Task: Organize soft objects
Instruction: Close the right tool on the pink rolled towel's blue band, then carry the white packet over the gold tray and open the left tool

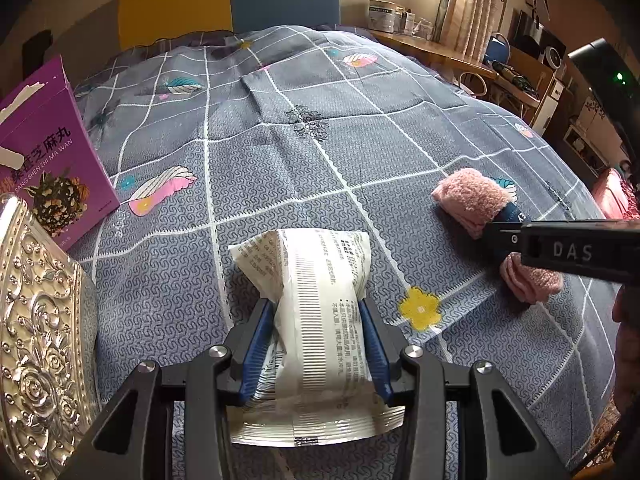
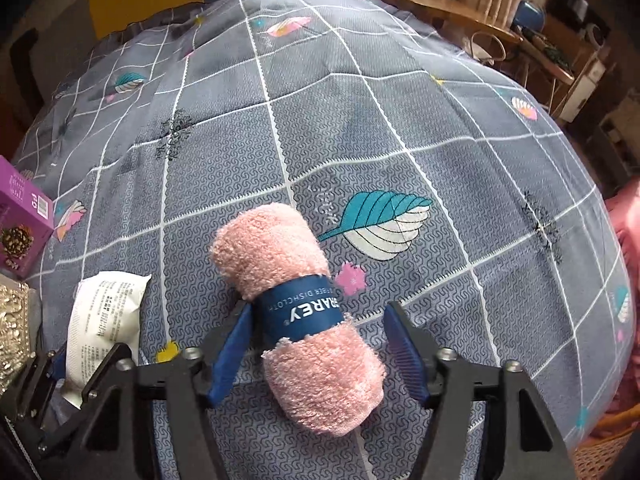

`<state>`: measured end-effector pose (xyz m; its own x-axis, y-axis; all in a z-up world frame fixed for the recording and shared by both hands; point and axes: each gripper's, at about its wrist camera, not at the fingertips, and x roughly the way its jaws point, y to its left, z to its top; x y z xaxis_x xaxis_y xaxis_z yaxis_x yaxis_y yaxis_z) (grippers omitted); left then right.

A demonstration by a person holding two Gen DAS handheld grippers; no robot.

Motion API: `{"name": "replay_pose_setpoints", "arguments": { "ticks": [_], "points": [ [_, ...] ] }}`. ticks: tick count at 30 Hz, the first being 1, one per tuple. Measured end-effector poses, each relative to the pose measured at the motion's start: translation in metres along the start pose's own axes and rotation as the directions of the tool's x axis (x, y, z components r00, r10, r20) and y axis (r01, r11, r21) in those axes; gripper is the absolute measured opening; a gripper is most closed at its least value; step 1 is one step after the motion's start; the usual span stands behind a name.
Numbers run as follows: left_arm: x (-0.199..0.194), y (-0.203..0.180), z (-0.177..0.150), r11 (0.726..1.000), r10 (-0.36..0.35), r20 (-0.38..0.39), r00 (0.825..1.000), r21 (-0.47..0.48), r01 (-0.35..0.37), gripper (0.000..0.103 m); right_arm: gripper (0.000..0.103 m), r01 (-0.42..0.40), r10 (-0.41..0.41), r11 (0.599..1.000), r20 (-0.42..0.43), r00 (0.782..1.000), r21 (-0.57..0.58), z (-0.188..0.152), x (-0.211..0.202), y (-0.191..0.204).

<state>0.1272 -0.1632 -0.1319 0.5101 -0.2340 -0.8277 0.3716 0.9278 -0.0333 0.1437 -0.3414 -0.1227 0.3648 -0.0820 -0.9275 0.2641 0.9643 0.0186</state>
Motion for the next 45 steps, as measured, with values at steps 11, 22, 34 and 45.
{"name": "replay_pose_setpoints", "arguments": {
  "ticks": [11, 22, 34, 45],
  "points": [
    [-0.005, 0.002, 0.028, 1.0, -0.014, -0.053, 0.999, -0.008, 0.013, 0.037, 0.038, 0.048, -0.047, 0.996, 0.011, 0.999, -0.082, -0.003, 0.005, 0.015],
    [-0.064, 0.052, 0.127, 0.999, 0.005, 0.084, 0.996, -0.045, -0.001, 0.037, 0.038, 0.077, -0.073, 0.989, 0.036, 0.997, -0.13, -0.006, 0.003, 0.021],
    [-0.138, 0.241, 0.146, 0.933, 0.189, 0.159, 0.969, -0.338, -0.126, 0.037, 0.038, 0.093, -0.087, 0.982, 0.047, 0.995, -0.163, -0.009, 0.002, 0.025],
    [-0.194, 0.339, 0.003, 0.835, 0.275, 0.14, 0.951, -0.525, -0.165, 0.037, 0.038, 0.137, -0.124, 0.965, 0.073, 0.99, -0.222, -0.016, -0.001, 0.038]
  ]
}}
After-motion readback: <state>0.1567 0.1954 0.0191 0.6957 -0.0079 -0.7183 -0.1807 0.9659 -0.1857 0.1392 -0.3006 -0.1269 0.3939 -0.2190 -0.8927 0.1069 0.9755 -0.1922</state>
